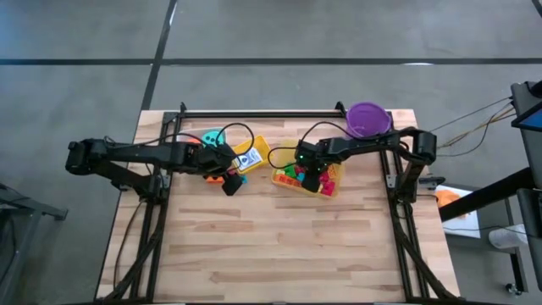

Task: Pick & Place Toys
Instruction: Put the green game piece into the yellow bin

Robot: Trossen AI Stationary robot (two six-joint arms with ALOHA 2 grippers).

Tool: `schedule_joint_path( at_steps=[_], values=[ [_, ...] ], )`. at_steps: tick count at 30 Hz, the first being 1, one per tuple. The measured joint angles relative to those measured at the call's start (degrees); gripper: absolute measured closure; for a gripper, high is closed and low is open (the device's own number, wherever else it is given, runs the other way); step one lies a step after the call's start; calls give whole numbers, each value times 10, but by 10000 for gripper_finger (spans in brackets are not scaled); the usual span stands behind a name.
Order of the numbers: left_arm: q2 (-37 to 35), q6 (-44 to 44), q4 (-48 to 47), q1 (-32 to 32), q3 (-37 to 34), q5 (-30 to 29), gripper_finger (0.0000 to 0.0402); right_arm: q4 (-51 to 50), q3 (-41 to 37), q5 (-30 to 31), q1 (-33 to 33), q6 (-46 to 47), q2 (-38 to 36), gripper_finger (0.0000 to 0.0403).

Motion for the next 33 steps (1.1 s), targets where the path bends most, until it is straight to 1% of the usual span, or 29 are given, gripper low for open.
schedule_joint_path(
  at_steps=[1, 6, 8, 27, 31, 33],
  values=[
    [0, 0, 0, 0, 0, 0, 38, 0, 0, 0, 0, 0, 0, 268],
    [0, 0, 0, 0, 0, 0, 38, -1, 0, 0, 0, 0, 0, 232],
    [0, 0, 0, 0, 0, 0, 38, -1, 0, 0, 0, 0, 0, 227],
    [0, -2, -6, 0, 0, 3, 39, -13, 3, -5, 0, 16, -1, 218],
    [2, -11, -27, 0, 0, 4, 39, -22, 3, -30, 1, 25, -8, 218],
    [5, -20, -41, 0, 0, 4, 39, -22, 3, -31, 7, 35, -21, 218]
  ],
)
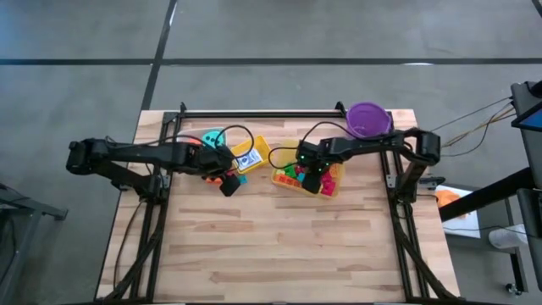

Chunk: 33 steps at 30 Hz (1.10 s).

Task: Pick & Place Toys
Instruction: Put the green game piece into the yellow bin, then put the orange game piece into the yellow bin

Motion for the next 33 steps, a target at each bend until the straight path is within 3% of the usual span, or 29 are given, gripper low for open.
schedule_joint_path(
  at_steps=[7, 14, 24, 33],
  values=[
    [31, -20, -19, 0, 0, 0, 39, -6, 0, 5, 32, 14, -62, 218],
    [68, 22, -38, 0, 0, 9, 39, -20, 0, 55, 62, 12, -100, 218],
    [103, 107, -146, -3, 0, 23, 39, -23, -6, 110, 100, 11, -110, 218],
    [177, 185, -145, -3, 0, -13, 38, -21, -7, 123, 143, 17, -116, 218]
  ],
)
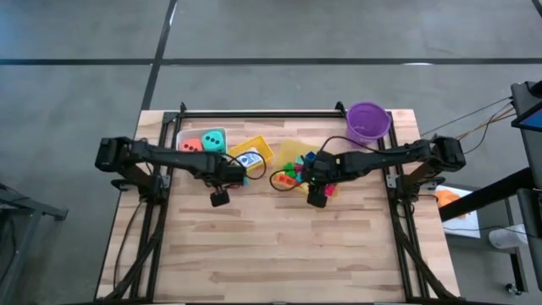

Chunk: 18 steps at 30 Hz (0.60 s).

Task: Pick & Place Toys
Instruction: Put the orange game piece into the yellow bin

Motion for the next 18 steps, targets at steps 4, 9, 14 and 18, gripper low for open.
schedule_joint_path(
  at_steps=[4, 9, 14, 18],
  values=[
    [35, 58, 4, 0, 0, -9, 38, 0, -1, 2, 15, 3, 0, 218],
    [51, 113, 11, 0, 0, -26, 38, 2, -2, 2, 30, 3, 0, 218],
    [52, 169, 24, 0, 0, -30, 38, 4, -5, 2, 40, 3, 0, 218],
    [53, 199, 27, 1, 0, -34, 38, 4, -5, 2, 43, 17, 0, 218]
  ],
)
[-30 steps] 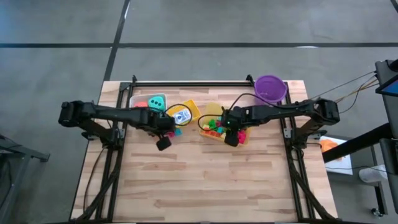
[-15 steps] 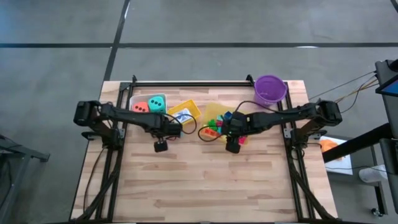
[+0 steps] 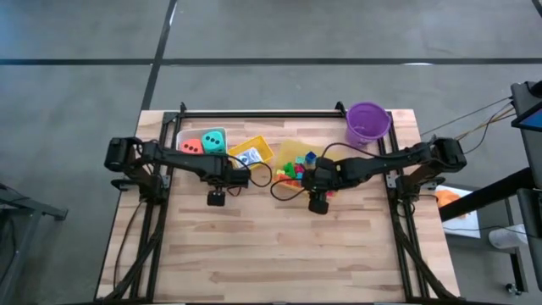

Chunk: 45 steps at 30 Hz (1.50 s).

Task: Pick & Place Toys
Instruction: Put the orange game piece into the yellow bin

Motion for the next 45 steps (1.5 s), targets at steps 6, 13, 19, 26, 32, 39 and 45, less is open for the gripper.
schedule_joint_path(
  at_steps=[6, 13, 19, 26, 32, 39, 45],
  values=[
    [1, 16, 0, 2, -1, 9, 38, 33, -3, 46, 10, 46, 0, 218],
    [1, 16, 8, 7, -20, 22, 38, 59, -12, 81, 45, 52, 0, 218],
    [1, 12, 25, 21, -31, 16, 38, 59, -15, 90, 78, 52, 0, 218],
    [8, 47, 49, 27, -31, 14, 39, 61, -15, 90, 101, 62, 0, 218],
    [43, 75, 47, 27, -27, 15, 52, 64, -16, 90, 108, 68, 0, 218],
    [61, 85, 44, 26, -20, 18, 129, 72, -17, 90, 111, 67, 0, 218],
    [61, 87, 39, 26, -21, 21, 233, 73, -18, 90, 111, 67, 0, 218]
  ],
)
